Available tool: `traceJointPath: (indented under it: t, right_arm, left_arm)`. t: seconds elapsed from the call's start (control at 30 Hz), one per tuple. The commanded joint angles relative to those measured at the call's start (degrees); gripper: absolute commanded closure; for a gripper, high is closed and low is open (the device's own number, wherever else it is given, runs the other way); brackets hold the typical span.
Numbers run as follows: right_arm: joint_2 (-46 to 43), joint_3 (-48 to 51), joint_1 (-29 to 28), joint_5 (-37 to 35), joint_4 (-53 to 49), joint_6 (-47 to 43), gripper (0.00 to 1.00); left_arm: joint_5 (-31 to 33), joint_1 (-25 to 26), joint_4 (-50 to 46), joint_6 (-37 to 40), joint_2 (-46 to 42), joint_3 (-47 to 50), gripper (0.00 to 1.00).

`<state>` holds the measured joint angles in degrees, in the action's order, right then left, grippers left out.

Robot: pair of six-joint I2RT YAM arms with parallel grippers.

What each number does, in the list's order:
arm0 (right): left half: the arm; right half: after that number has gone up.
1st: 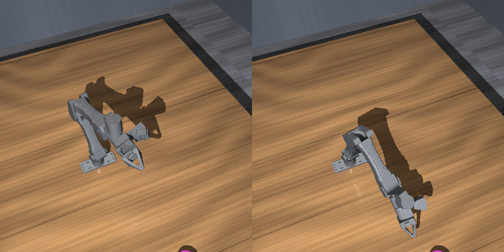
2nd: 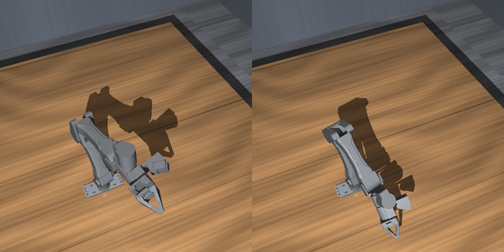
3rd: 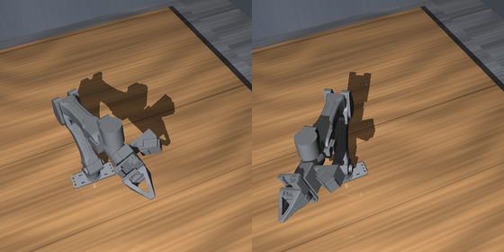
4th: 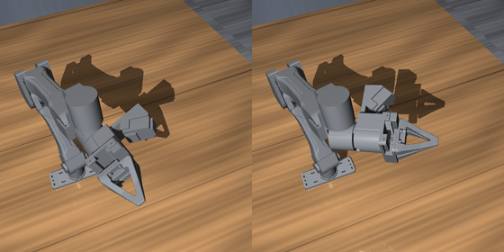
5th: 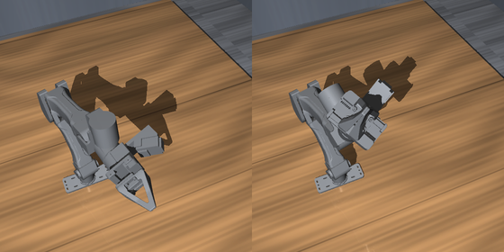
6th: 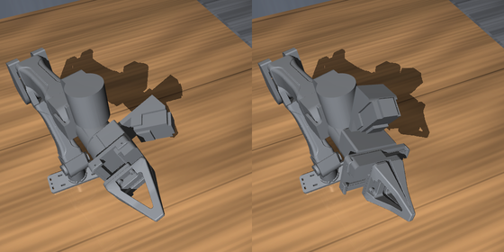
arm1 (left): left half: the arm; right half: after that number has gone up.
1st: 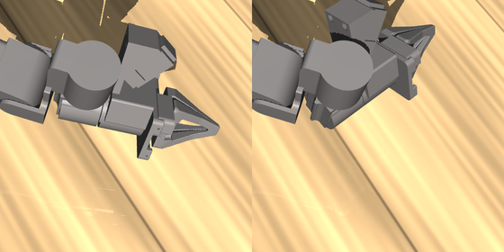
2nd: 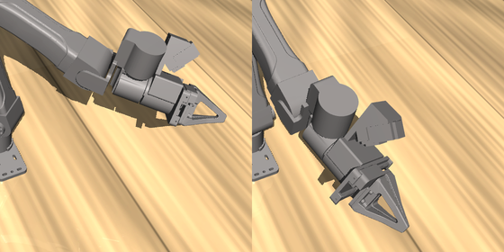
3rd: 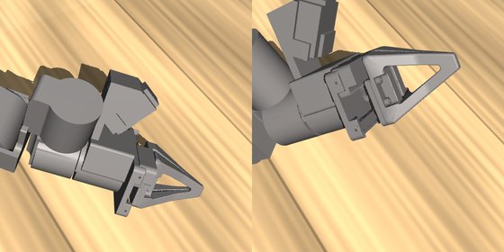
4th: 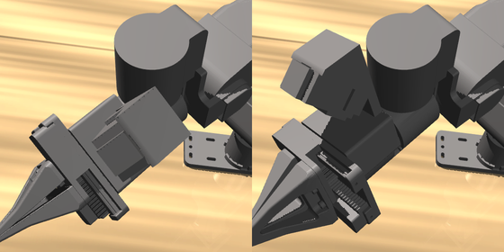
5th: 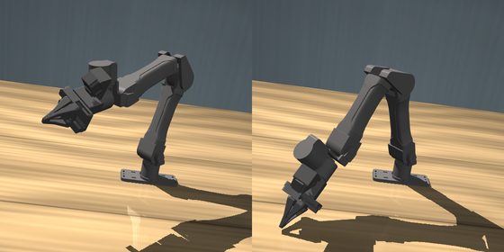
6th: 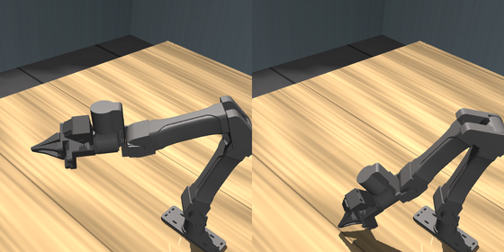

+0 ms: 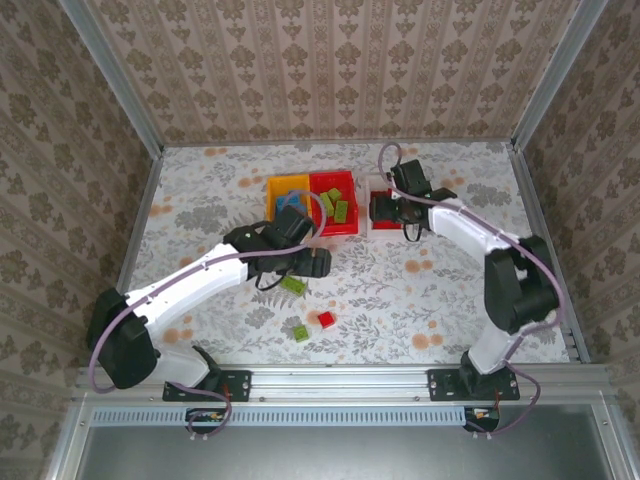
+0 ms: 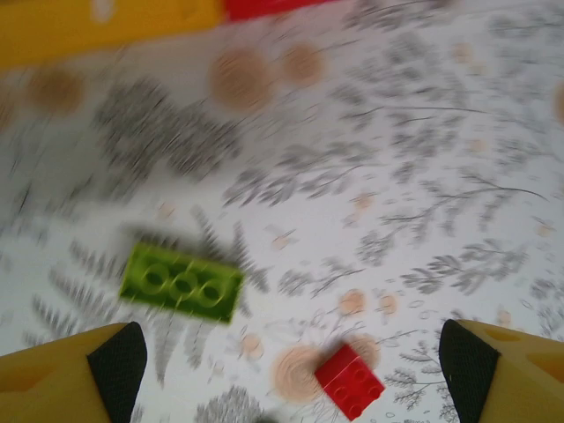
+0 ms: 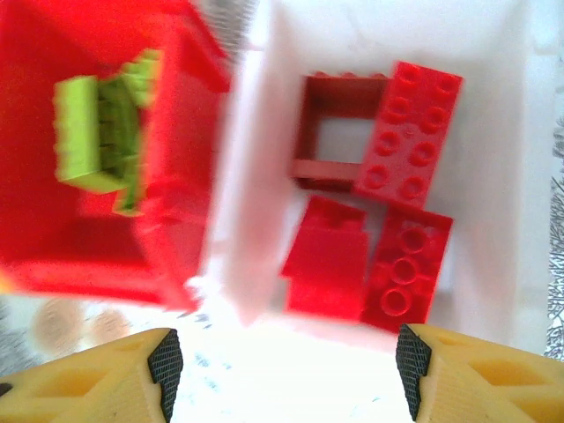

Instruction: Sort the legos into containers by color

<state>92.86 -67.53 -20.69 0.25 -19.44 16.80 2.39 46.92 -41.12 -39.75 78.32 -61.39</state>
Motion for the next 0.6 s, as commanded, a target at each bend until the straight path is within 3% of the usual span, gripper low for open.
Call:
traceJointPath:
  t: [0.0, 0.1, 0.3, 0.57]
  right_arm:
    - [-9.2, 6.3, -5.4, 4.0, 6.1, -5.3, 0.29]
    - [-15.4, 13.0, -11.7, 8.3, 11.1, -8.9, 0.22]
    - [-22.0, 19.9, -18.5, 14.6, 12.3, -6.0, 0.19]
    - [-24.9, 22.2, -19.2, 16.7, 9.0, -6.6, 0.19]
  left_arm:
    - [0.3, -3.5, -6.6, -16.6, -2.1, 3.5, 0.12]
    - [-1.8, -5.1, -5.7, -27.4, -1.5, 6.6, 0.12]
    - [-7.1, -6.5, 1.0, -43.3, 1.5, 11.7, 0.08]
    - [-7.3, -6.6, 7.0, -49.8, 10.2, 8.7, 0.07]
